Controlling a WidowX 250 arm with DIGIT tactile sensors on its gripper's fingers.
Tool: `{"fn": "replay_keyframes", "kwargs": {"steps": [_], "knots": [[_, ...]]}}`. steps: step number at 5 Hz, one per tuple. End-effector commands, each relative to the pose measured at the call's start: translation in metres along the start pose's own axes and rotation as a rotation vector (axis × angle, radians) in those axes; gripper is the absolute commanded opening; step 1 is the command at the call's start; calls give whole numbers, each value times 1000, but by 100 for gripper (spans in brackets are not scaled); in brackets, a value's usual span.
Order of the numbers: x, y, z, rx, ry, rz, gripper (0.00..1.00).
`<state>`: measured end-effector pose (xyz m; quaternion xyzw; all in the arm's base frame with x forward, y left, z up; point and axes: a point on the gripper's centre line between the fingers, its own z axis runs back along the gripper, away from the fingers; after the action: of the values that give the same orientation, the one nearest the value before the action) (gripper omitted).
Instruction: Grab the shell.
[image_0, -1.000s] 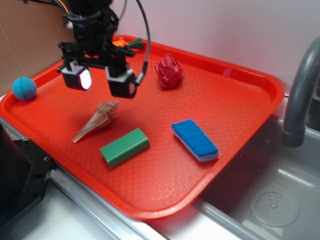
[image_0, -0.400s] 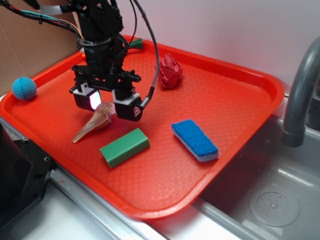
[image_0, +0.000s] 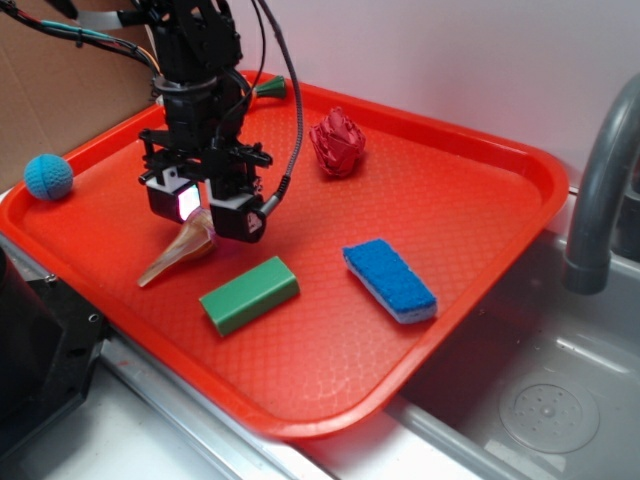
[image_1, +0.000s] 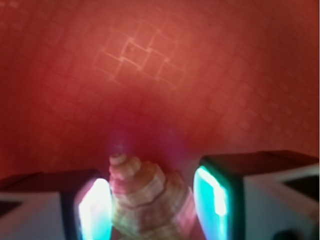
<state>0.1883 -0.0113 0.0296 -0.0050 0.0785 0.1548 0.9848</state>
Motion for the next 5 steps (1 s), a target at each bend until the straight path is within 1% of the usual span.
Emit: {"fn": "replay_keyframes", "kwargs": {"steps": [1,2,3,4,5], "knots": [[2,2,7,2,-21,-11,0],[0,5,20,-19,-42,-52,0],[-8,28,70,-53,-170,-140,0],[-36,48,116,-66,-331,-133,0],[-29,50,151,-64,-373,-142,0]]}}
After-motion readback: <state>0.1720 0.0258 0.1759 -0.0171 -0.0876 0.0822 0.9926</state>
